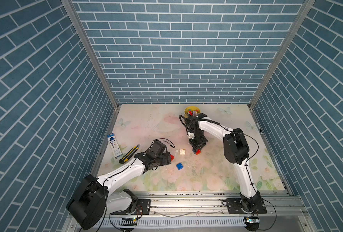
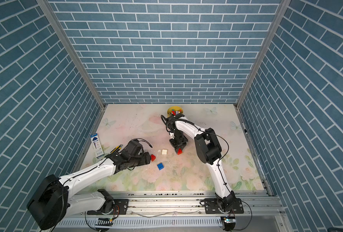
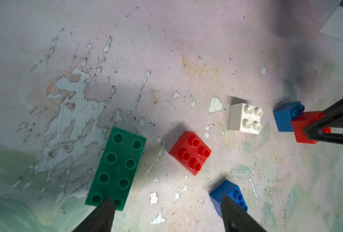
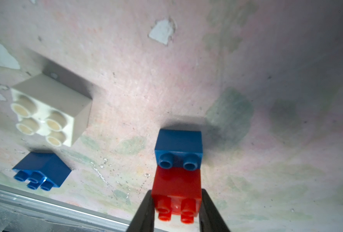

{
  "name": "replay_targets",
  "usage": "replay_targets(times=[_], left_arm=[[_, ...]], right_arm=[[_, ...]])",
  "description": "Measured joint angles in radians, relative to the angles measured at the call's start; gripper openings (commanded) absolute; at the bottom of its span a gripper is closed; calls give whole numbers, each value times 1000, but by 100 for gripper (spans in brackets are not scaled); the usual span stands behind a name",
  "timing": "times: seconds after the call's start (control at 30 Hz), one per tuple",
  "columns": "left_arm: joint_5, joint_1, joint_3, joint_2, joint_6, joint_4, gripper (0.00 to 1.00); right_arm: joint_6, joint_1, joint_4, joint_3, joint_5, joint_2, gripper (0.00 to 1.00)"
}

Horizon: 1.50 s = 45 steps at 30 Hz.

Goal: Assemble the letter y with lego
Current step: Assemble the lego brick with the lego brick, then move the lego brick at the center of the board.

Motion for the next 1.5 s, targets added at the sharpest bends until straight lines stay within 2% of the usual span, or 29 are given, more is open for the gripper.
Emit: replay_targets(times=[0.3, 0.53, 0.8, 1.03, 1.23, 1.5], left_arm=[[-6, -1, 0, -14, -4, -9, 85], [-16, -3, 0, -18, -7, -13, 85], [-24, -7, 0, -18, -7, -21, 85], [-71, -13, 23, -27, -20, -96, 87], [-162, -14, 78, -16, -35, -188, 85], [-249, -13, 168, 127, -21, -223, 78]], right_arm=[[0, 7, -5, 42, 3, 21, 40], [5, 18, 64, 47, 3, 40, 55], [9, 20, 91, 26, 13, 10, 57], [31, 20, 161, -111, 56, -185, 57], [72, 20, 274, -311, 63, -407, 56], [135, 20, 415, -584, 32, -582, 55]])
